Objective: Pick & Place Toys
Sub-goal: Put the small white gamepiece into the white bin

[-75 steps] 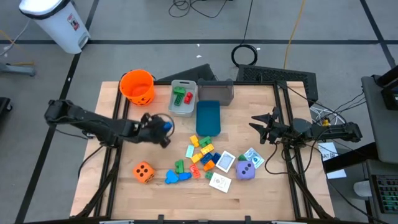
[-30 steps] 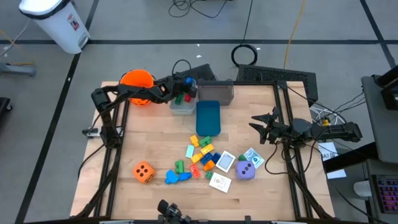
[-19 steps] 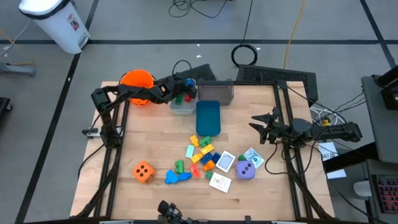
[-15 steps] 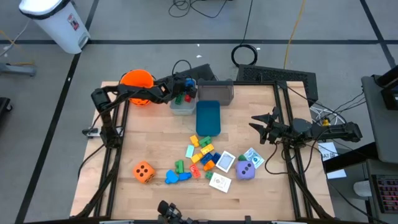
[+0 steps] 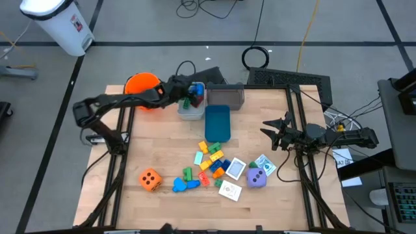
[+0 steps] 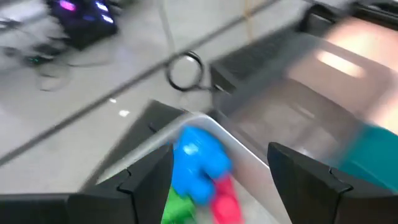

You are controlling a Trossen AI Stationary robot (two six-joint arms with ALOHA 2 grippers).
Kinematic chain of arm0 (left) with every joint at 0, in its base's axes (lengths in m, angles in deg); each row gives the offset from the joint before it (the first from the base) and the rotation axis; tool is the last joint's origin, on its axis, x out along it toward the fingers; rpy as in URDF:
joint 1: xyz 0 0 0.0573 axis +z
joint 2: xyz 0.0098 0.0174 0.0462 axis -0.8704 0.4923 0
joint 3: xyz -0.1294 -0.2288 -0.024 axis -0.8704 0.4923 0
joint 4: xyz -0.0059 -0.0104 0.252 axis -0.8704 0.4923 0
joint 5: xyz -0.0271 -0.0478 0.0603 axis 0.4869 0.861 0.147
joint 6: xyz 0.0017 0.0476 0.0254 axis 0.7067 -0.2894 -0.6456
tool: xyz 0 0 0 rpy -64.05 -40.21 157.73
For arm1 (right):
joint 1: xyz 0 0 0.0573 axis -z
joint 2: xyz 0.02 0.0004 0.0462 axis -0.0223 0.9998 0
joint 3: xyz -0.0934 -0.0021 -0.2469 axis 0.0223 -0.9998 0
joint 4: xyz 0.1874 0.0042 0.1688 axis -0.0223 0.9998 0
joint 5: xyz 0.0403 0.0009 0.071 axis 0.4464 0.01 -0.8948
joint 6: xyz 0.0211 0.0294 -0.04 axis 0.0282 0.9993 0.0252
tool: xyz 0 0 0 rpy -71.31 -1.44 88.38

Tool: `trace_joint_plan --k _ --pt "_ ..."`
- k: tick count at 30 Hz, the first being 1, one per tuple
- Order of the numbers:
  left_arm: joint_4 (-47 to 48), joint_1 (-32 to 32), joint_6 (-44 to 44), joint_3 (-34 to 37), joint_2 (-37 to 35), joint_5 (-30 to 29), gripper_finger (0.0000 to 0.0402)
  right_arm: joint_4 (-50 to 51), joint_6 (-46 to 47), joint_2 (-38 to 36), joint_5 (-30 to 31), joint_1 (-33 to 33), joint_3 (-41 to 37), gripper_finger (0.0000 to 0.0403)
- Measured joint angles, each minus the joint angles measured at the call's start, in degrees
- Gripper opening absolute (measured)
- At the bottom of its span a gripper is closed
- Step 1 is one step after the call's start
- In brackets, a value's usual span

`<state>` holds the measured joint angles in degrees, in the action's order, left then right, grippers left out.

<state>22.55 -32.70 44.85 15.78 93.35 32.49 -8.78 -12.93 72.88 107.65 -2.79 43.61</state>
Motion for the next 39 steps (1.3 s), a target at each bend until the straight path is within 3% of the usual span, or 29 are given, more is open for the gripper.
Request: trace_joint_plan --k 6,12,18,25,30,35,39 --pt "12.5 -5.4 1.9 0.0 -6.7 10.9 0.0269 0.0 0.0 0.0 0.0 0.0 0.0 0.0169" --pt "13.2 -13.1 0.2 0.2 -5.9 18.1 0.0269 0.0 0.0 0.0 0.0 0.0 0.0 0.0169" --pt "15.9 -20.4 -2.7 0.3 -3.4 19.4 0.0269 0.0 0.0 0.0 0.0 0.0 0.0 0.0169" --pt "18.0 -24.5 0.1 0.3 -3.2 20.6 0.0269 0.0 0.0 0.0 0.0 0.0 0.0 0.0169" --pt "12.9 -25.6 3.1 6.0 -3.2 21.0 0.0269 -0.1 0.0 0.0 0.0 0.0 0.0 0.0169" --pt "9.0 -25.5 11.7 9.7 -3.5 21.5 0.0269 0.0 0.0 0.0 0.0 0.0 0.0 0.0169" --pt "8.7 -28.1 8.6 9.9 -2.5 19.1 0.0269 0.0 0.0 0.0 0.0 0.0 0.0 0.0169"
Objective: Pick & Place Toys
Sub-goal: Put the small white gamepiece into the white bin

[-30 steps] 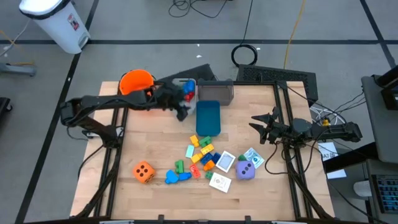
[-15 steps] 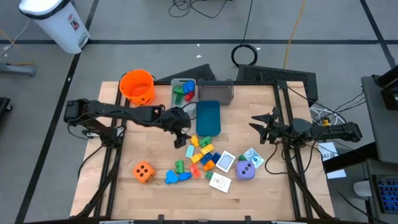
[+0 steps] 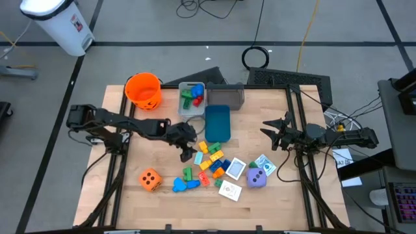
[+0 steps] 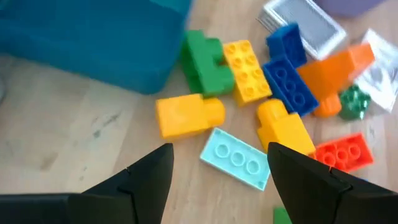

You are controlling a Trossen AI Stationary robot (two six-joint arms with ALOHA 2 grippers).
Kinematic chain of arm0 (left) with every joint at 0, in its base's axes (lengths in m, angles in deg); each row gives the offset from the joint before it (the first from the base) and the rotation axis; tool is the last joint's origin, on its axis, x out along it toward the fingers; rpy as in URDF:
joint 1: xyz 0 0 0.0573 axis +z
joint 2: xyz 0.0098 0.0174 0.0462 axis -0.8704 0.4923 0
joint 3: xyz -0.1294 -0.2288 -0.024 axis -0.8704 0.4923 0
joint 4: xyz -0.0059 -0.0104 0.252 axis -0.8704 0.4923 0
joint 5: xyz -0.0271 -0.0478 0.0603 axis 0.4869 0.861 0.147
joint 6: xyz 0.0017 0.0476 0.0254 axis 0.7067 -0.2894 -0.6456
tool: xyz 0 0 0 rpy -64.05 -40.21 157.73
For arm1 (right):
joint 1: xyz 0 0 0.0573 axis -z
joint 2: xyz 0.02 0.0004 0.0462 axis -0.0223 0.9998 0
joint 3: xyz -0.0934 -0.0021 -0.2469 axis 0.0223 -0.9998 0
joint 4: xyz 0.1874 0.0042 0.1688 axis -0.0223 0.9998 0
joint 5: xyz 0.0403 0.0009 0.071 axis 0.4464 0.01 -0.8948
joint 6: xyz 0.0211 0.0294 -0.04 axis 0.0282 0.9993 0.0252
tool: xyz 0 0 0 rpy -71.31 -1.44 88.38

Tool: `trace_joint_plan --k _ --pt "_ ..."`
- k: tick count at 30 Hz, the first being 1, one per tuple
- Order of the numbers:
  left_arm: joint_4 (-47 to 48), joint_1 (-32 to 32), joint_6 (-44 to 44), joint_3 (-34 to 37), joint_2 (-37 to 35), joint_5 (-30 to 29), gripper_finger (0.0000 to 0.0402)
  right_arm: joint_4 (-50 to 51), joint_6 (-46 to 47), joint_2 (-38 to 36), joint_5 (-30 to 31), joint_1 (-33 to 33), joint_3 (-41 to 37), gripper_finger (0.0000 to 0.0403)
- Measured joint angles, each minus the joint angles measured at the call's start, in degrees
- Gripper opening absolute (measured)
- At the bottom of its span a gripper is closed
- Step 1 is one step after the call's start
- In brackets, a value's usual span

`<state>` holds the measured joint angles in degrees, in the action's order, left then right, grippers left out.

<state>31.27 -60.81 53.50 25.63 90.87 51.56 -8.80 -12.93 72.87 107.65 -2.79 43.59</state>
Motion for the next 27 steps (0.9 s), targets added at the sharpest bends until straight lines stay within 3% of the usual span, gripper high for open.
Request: trace_joint_plan --k 6,9,16,27 --pt "-2.7 -3.7 -9.0 0.0 6.2 -6.5 0.0269 0.0 0.0 0.0 0.0 0.0 0.0 0.0169" --pt "-6.4 -4.1 -10.4 0.0 9.6 -5.0 0.0269 0.0 0.0 0.0 0.0 0.0 0.0 0.0169" --pt "-6.5 -4.0 -7.4 0.0 11.2 -2.3 0.0269 0.0 0.0 0.0 0.0 0.0 0.0 0.0169" --pt "1.2 -4.0 -3.7 0.0 11.1 -8.6 0.0269 0.0 0.0 0.0 0.0 0.0 0.0 0.0169"
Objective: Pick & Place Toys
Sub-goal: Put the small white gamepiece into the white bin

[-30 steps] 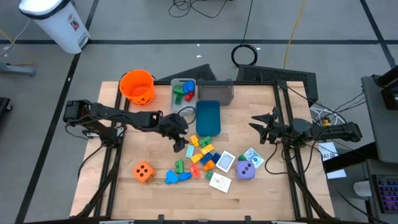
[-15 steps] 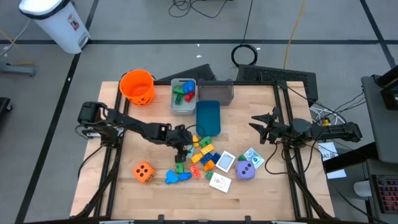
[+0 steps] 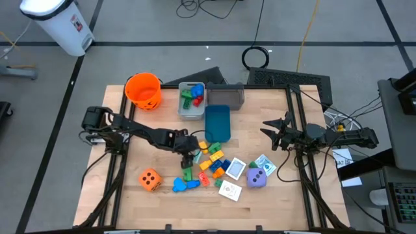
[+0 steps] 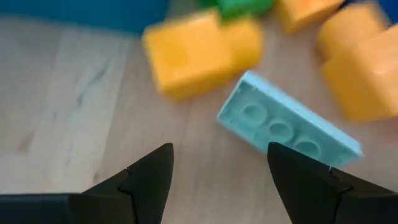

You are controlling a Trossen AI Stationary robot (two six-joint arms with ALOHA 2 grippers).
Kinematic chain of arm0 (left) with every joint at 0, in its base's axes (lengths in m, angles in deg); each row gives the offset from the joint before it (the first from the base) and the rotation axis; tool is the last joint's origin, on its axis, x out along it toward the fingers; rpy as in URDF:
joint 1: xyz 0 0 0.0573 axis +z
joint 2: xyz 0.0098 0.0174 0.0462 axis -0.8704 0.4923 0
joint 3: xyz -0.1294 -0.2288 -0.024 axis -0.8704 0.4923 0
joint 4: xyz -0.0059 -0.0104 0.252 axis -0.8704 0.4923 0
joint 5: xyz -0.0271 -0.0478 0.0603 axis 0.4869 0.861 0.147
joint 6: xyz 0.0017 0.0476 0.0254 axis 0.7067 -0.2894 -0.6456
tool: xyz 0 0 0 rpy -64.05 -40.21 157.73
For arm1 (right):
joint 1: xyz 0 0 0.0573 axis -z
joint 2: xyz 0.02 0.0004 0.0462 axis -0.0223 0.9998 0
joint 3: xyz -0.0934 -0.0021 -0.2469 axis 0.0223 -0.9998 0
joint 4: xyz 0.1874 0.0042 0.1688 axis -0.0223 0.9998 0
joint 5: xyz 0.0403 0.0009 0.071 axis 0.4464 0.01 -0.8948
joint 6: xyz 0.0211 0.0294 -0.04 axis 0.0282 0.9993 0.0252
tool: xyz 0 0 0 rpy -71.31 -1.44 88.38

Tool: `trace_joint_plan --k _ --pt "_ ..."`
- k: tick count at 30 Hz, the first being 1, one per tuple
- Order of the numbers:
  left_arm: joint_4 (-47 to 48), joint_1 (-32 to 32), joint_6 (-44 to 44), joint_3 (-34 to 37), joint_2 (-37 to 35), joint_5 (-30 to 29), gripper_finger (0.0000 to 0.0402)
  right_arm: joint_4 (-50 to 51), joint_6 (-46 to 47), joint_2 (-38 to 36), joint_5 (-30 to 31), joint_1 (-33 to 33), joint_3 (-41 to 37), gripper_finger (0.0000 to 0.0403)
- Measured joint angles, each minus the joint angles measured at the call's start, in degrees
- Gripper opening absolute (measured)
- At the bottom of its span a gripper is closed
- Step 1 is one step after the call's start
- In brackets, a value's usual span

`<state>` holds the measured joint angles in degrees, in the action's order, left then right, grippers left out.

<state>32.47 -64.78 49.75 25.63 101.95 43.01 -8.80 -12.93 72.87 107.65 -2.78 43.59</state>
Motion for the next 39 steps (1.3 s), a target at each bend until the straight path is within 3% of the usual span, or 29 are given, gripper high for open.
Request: trace_joint_plan --k 8,12,18,24,27,39 --pt "14.9 0.0 6.0 -0.3 -0.9 -2.4 0.0269 0.0 0.0 0.0 0.0 0.0 0.0 0.0169" --pt "17.2 0.1 9.7 0.0 -2.2 -2.1 0.0269 0.0 0.0 0.0 0.0 0.0 0.0 0.0169" --pt "6.6 -0.5 6.9 0.0 -4.0 2.4 0.0269 0.0 0.0 0.0 0.0 0.0 0.0 0.0169" --pt "-10.0 -1.3 1.9 0.0 -1.8 0.1 0.0269 -0.2 0.0 0.1 0.0 0.0 0.0 0.0169" --pt "-13.3 -1.5 0.1 0.0 0.3 1.4 0.0269 -0.4 0.0 0.2 0.0 0.0 0.0 0.0169" --pt "-4.8 -1.6 6.6 -0.1 1.4 1.1 0.0269 -0.4 0.0 0.2 0.0 0.0 0.0 0.0169"
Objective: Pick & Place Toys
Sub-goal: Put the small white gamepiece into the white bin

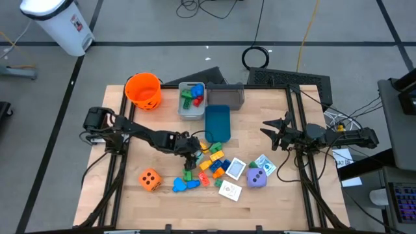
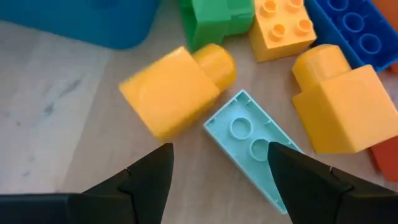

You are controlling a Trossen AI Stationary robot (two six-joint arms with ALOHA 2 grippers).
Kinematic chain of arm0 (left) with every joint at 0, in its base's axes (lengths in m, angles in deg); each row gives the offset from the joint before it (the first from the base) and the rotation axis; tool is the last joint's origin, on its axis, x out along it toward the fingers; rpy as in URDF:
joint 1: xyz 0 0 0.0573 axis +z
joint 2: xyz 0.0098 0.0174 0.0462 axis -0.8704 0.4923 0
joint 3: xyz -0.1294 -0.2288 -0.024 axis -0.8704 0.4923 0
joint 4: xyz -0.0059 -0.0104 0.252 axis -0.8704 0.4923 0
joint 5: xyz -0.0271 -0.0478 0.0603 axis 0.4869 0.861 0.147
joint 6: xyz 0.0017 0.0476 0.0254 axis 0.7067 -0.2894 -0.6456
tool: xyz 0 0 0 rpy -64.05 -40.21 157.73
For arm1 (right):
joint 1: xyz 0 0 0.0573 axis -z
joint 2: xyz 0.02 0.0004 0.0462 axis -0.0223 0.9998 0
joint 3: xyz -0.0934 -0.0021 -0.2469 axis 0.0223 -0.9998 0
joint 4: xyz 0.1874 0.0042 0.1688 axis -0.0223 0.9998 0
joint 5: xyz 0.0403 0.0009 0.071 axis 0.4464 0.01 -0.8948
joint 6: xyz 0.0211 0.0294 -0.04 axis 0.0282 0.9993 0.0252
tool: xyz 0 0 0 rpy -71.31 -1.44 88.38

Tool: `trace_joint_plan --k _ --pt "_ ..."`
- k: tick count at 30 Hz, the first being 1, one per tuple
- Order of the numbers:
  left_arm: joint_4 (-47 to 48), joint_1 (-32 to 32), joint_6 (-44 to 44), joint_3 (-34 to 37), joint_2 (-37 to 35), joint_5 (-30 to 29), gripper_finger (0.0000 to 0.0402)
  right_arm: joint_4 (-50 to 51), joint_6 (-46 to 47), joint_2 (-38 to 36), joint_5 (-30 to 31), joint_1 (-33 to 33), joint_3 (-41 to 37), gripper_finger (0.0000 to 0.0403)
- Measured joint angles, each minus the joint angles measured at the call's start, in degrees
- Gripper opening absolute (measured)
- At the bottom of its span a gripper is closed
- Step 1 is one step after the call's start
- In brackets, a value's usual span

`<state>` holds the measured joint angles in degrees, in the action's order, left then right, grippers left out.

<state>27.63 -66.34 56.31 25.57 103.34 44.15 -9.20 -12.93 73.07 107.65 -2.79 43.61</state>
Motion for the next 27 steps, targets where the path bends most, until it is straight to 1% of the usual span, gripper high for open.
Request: trace_joint_plan --k 4,11,16,20,23,27 --pt "4.2 0.0 0.8 -0.1 -0.1 0.1 0.0269 0.0 0.0 0.0 0.0 0.0 0.0 0.0169" --pt "15.6 0.3 0.9 -0.3 -1.5 -0.2 0.0269 0.0 0.0 0.0 0.0 0.0 0.0 0.0169" --pt "18.3 1.3 2.1 0.0 -4.4 -0.2 0.0269 0.0 0.0 0.0 0.0 0.0 0.0 0.0169" --pt "19.6 1.4 2.4 0.3 -8.7 -1.5 0.0269 0.0 0.0 0.0 0.0 0.0 0.0 0.0169" --pt "19.3 1.3 6.4 0.0 -11.3 -2.4 0.0269 0.0 0.0 0.0 0.0 0.0 0.0 0.0169" --pt "19.2 1.2 18.0 0.1 -11.8 -2.4 0.0269 0.0 0.0 0.0 0.0 0.0 0.0 0.0169"
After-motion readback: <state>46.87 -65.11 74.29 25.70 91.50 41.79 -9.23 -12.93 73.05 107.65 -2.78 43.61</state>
